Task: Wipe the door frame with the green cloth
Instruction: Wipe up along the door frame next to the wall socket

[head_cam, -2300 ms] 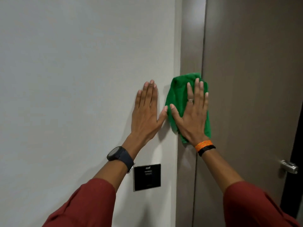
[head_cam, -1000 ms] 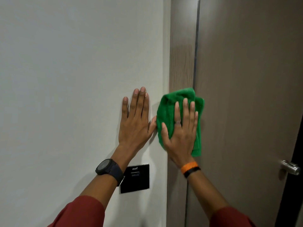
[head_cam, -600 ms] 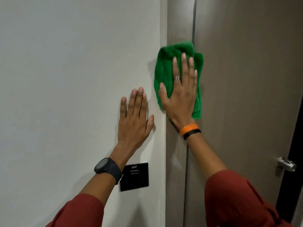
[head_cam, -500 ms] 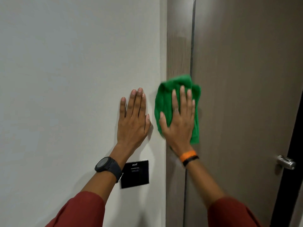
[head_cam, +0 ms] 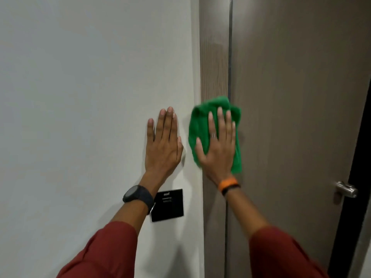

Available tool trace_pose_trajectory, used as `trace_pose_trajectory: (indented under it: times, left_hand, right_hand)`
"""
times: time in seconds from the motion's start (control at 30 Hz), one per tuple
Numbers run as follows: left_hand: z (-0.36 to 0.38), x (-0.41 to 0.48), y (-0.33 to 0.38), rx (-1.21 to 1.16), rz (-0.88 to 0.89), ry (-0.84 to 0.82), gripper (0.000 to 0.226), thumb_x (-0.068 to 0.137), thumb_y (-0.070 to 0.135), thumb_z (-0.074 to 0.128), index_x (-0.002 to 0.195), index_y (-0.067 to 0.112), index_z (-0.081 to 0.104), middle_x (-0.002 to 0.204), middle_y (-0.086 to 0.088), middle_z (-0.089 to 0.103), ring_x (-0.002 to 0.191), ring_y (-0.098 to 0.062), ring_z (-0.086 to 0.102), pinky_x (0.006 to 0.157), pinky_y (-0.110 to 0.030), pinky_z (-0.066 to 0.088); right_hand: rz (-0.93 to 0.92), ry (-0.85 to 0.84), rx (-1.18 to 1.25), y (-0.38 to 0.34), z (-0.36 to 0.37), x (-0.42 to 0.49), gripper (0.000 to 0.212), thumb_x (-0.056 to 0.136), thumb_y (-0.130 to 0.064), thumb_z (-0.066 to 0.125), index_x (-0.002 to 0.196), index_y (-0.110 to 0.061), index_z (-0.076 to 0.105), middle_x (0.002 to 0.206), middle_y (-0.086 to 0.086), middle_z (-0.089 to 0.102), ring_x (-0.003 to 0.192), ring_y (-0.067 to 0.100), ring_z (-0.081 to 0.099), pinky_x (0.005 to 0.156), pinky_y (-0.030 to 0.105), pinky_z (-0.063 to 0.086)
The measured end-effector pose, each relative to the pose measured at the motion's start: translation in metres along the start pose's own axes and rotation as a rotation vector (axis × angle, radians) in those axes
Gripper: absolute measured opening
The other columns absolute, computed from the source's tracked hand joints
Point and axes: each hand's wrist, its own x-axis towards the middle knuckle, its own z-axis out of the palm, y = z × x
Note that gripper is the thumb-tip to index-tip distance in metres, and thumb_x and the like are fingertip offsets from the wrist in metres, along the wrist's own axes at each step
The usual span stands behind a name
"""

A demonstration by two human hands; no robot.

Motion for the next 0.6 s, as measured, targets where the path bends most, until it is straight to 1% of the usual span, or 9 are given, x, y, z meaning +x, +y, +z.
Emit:
trace_pose_trajectory:
  times: [0.07, 0.13, 0.23, 0.3, 0.4, 0.5, 0.53, 0.6]
  left_hand:
    - [-0.001, 0.000, -0.001, -0.021, -0.005, -0.003, 0.070, 0.107, 0.025, 0.032, 0.165, 0.000, 0.004, 0.175, -0.017, 0.005, 0.162, -0.033, 0.006, 0.131, -0.055, 0.004]
    - [-0.001, 0.001, -0.001, -0.040, -0.013, -0.004, 0.070, 0.107, 0.024, 0.033, 0.165, 0.001, 0.004, 0.175, -0.016, 0.006, 0.162, -0.032, 0.007, 0.132, -0.055, 0.004]
    - [0.000, 0.000, -0.002, -0.037, -0.010, 0.009, 0.070, 0.106, 0.024, 0.035, 0.165, 0.001, 0.005, 0.175, -0.016, 0.008, 0.162, -0.032, 0.007, 0.132, -0.055, 0.004]
    - [0.000, 0.000, -0.002, -0.037, -0.014, 0.011, 0.070, 0.107, 0.025, 0.033, 0.165, 0.001, 0.003, 0.175, -0.016, 0.007, 0.162, -0.032, 0.006, 0.132, -0.055, 0.005]
    - [0.000, -0.001, -0.002, -0.021, -0.005, 0.003, 0.070, 0.107, 0.026, 0.032, 0.166, 0.001, 0.003, 0.175, -0.016, 0.007, 0.162, -0.032, 0.007, 0.132, -0.056, 0.006]
    - [0.001, 0.000, -0.002, -0.014, -0.013, 0.003, 0.070, 0.106, 0.026, 0.030, 0.166, 0.001, 0.004, 0.176, -0.016, 0.005, 0.163, -0.032, 0.005, 0.132, -0.055, 0.002]
    - [0.002, -0.001, -0.002, -0.010, -0.015, 0.001, 0.070, 0.106, 0.026, 0.029, 0.166, 0.001, 0.004, 0.176, -0.015, 0.004, 0.163, -0.031, 0.004, 0.132, -0.054, 0.001]
    - [0.002, -0.001, -0.002, 0.004, -0.016, -0.002, 0.070, 0.106, 0.027, 0.027, 0.166, 0.001, 0.002, 0.176, -0.015, 0.003, 0.163, -0.031, 0.003, 0.132, -0.054, 0.000]
  right_hand:
    - [0.024, 0.043, -0.007, -0.006, -0.004, 0.070, 0.074, 0.099, -0.042, 0.053, 0.162, -0.011, 0.029, 0.171, 0.018, 0.025, 0.161, 0.037, 0.016, 0.132, 0.057, 0.018]
    - [0.053, 0.075, -0.016, -0.012, -0.007, 0.121, 0.074, 0.098, -0.041, 0.054, 0.161, -0.010, 0.031, 0.171, 0.017, 0.026, 0.160, 0.037, 0.018, 0.132, 0.056, 0.018]
    - [0.078, 0.092, -0.033, -0.016, -0.006, 0.134, 0.073, 0.100, -0.043, 0.053, 0.162, -0.011, 0.030, 0.171, 0.016, 0.025, 0.161, 0.036, 0.017, 0.132, 0.055, 0.017]
    - [0.080, 0.092, -0.036, -0.016, -0.003, 0.105, 0.074, 0.102, -0.046, 0.050, 0.163, -0.012, 0.027, 0.173, 0.015, 0.022, 0.162, 0.034, 0.014, 0.132, 0.055, 0.017]
    - [0.116, 0.014, -0.025, -0.006, 0.005, 0.008, 0.075, 0.104, -0.051, 0.042, 0.165, -0.015, 0.018, 0.175, 0.012, 0.013, 0.163, 0.033, 0.007, 0.132, 0.058, 0.017]
    - [0.133, -0.088, -0.023, 0.003, 0.009, -0.118, 0.075, 0.105, -0.054, 0.038, 0.166, -0.020, 0.012, 0.176, 0.008, 0.009, 0.162, 0.036, 0.011, 0.126, 0.065, 0.023]
    - [0.137, -0.103, -0.014, 0.005, 0.009, -0.144, 0.074, 0.105, -0.055, 0.036, 0.166, -0.021, 0.012, 0.176, 0.008, 0.009, 0.162, 0.037, 0.012, 0.124, 0.066, 0.024]
    - [0.163, -0.096, 0.001, 0.008, 0.012, -0.151, 0.073, 0.105, -0.054, 0.037, 0.166, -0.022, 0.012, 0.176, 0.007, 0.011, 0.161, 0.038, 0.014, 0.125, 0.066, 0.023]
